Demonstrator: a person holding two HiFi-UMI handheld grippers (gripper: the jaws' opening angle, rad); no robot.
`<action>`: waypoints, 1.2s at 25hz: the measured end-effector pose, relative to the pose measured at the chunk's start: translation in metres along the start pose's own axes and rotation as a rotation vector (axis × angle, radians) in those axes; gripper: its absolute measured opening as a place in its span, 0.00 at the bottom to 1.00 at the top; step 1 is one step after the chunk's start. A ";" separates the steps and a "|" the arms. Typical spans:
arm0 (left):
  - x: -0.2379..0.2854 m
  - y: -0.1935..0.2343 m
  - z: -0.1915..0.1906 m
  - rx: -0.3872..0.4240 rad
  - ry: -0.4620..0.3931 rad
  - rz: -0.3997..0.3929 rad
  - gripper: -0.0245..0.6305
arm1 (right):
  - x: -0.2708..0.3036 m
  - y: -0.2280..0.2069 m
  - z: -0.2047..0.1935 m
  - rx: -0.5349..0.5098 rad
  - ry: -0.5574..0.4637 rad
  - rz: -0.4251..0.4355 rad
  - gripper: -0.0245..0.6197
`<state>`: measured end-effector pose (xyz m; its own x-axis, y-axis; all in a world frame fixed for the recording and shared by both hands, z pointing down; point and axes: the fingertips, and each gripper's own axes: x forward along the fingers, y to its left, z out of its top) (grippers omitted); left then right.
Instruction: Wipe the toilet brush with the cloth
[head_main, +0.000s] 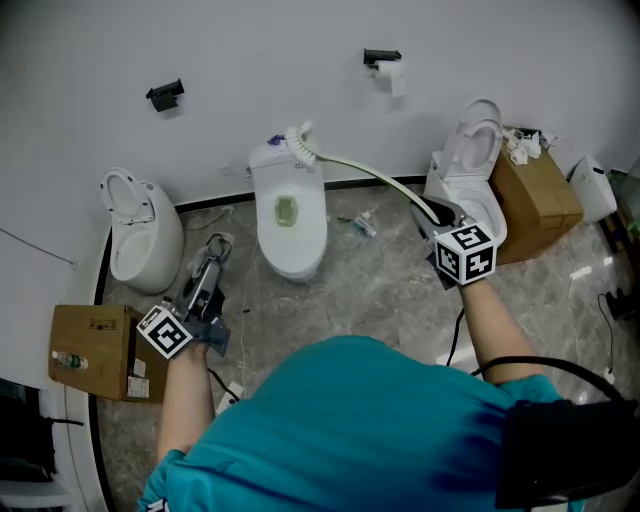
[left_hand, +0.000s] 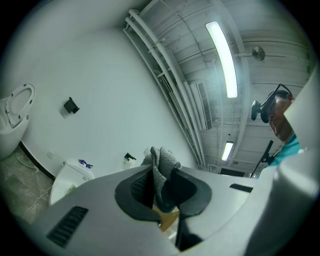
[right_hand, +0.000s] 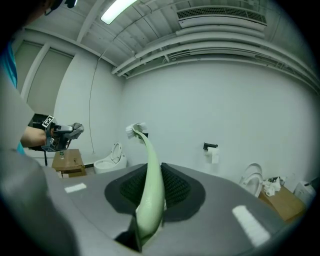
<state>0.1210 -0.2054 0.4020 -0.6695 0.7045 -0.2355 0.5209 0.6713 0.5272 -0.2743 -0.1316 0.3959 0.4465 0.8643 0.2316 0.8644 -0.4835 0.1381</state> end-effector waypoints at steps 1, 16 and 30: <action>0.007 -0.004 -0.005 -0.008 -0.005 -0.004 0.09 | 0.000 -0.006 0.000 -0.003 0.001 0.007 0.14; 0.055 0.109 0.008 -0.072 0.008 -0.025 0.09 | 0.133 -0.018 0.009 0.019 -0.006 0.027 0.14; 0.190 0.315 0.139 0.000 0.243 -0.215 0.09 | 0.371 -0.001 0.080 0.029 0.025 -0.126 0.14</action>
<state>0.2313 0.1715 0.4097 -0.8710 0.4710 -0.1399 0.3539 0.7989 0.4863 -0.0908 0.2006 0.4047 0.3286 0.9141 0.2377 0.9196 -0.3670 0.1401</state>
